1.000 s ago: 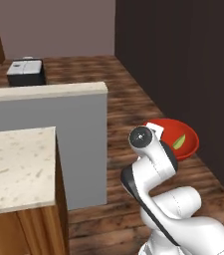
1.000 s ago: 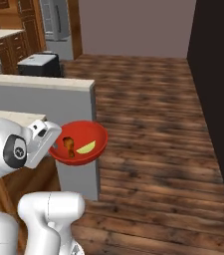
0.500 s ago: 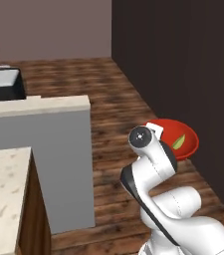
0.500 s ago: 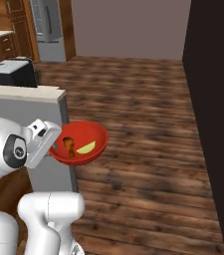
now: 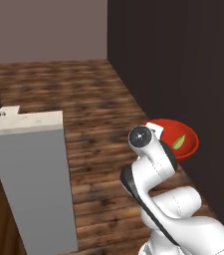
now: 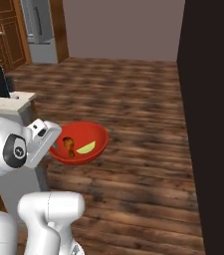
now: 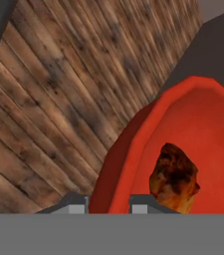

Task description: Pick the chicken drumstick and lemon wedge from their plates and place them in the bowl. Then put the bowl in the fridge.

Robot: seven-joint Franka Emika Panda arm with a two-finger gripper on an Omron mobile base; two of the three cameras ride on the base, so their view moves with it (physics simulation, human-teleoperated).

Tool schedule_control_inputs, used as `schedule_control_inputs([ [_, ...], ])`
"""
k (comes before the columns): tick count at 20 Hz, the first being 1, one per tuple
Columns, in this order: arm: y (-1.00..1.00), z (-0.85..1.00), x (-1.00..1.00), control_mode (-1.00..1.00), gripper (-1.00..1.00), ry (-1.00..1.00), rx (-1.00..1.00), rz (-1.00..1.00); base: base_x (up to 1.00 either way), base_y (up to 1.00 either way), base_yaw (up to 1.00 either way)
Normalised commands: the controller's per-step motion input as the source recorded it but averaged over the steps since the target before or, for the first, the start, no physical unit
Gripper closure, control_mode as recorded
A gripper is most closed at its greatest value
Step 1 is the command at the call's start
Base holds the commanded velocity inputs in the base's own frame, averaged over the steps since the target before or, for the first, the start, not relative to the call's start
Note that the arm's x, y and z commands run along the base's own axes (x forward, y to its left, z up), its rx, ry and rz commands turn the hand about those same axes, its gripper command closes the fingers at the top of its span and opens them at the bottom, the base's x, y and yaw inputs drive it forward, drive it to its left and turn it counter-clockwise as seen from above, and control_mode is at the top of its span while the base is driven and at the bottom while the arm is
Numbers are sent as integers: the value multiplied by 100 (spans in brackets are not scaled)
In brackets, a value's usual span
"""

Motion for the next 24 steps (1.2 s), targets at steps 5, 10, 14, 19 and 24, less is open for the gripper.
schedule_control_inputs([
  [5,0,0,0,100,100,0,0,0,71,-37,0],
  [10,0,0,0,100,100,0,0,0,78,-1,-1],
  [14,0,0,0,100,100,0,0,0,79,0,0],
  [19,0,0,0,100,100,0,0,0,79,4,-3],
  [24,0,0,0,100,100,0,0,0,79,11,-7],
])
